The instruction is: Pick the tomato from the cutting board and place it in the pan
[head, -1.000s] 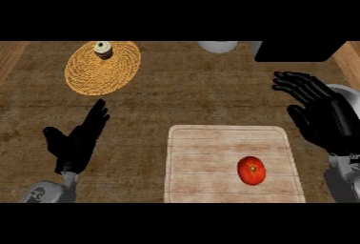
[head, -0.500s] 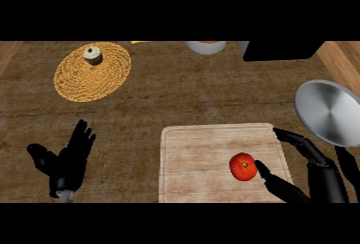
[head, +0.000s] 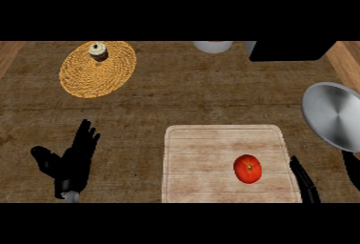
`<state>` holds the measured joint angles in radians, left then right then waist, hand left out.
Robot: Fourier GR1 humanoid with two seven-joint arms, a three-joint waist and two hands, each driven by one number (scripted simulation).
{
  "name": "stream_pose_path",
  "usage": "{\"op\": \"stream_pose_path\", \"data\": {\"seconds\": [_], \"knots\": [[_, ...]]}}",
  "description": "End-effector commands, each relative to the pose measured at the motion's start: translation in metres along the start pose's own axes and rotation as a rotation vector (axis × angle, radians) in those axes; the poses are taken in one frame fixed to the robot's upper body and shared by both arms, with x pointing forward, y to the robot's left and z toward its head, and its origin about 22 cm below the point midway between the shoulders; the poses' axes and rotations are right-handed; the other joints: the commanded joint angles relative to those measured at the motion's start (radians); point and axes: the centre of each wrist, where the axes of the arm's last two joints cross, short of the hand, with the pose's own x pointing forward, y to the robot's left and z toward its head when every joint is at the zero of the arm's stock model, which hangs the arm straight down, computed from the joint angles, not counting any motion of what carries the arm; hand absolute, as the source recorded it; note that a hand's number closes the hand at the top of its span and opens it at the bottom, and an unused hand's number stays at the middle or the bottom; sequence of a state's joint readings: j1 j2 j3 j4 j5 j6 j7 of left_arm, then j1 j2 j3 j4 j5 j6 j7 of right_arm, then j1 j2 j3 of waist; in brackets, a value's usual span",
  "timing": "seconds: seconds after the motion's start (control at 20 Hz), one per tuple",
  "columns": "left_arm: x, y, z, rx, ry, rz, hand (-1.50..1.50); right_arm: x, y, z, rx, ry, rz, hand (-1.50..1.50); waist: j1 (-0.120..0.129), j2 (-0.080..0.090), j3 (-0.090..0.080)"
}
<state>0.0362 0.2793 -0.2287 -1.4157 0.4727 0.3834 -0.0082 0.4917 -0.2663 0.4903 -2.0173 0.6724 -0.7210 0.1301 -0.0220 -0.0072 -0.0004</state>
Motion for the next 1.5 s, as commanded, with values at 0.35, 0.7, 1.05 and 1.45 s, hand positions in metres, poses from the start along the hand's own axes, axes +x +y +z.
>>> {"op": "stream_pose_path", "data": {"seconds": [0.35,0.7,1.05,1.45], "knots": [[-0.01,-0.012,0.005,-0.045,0.039,-0.025,0.0,0.031,-0.003,-0.049,0.192,0.269,0.388,-1.5,0.059,0.02,-0.005],[-0.006,-0.004,0.01,-0.055,0.05,-0.011,0.0,0.065,0.003,-0.087,0.403,0.401,0.633,-1.5,0.059,0.012,-0.002],[-0.01,-0.018,0.001,-0.031,0.045,-0.014,0.0,0.068,0.031,-0.132,0.544,0.439,0.731,-1.5,0.031,0.01,0.0],[0.0,-0.015,0.012,-0.023,0.053,-0.018,0.0,0.07,0.028,-0.125,0.766,0.519,0.713,-1.5,0.025,0.006,0.0]]}}
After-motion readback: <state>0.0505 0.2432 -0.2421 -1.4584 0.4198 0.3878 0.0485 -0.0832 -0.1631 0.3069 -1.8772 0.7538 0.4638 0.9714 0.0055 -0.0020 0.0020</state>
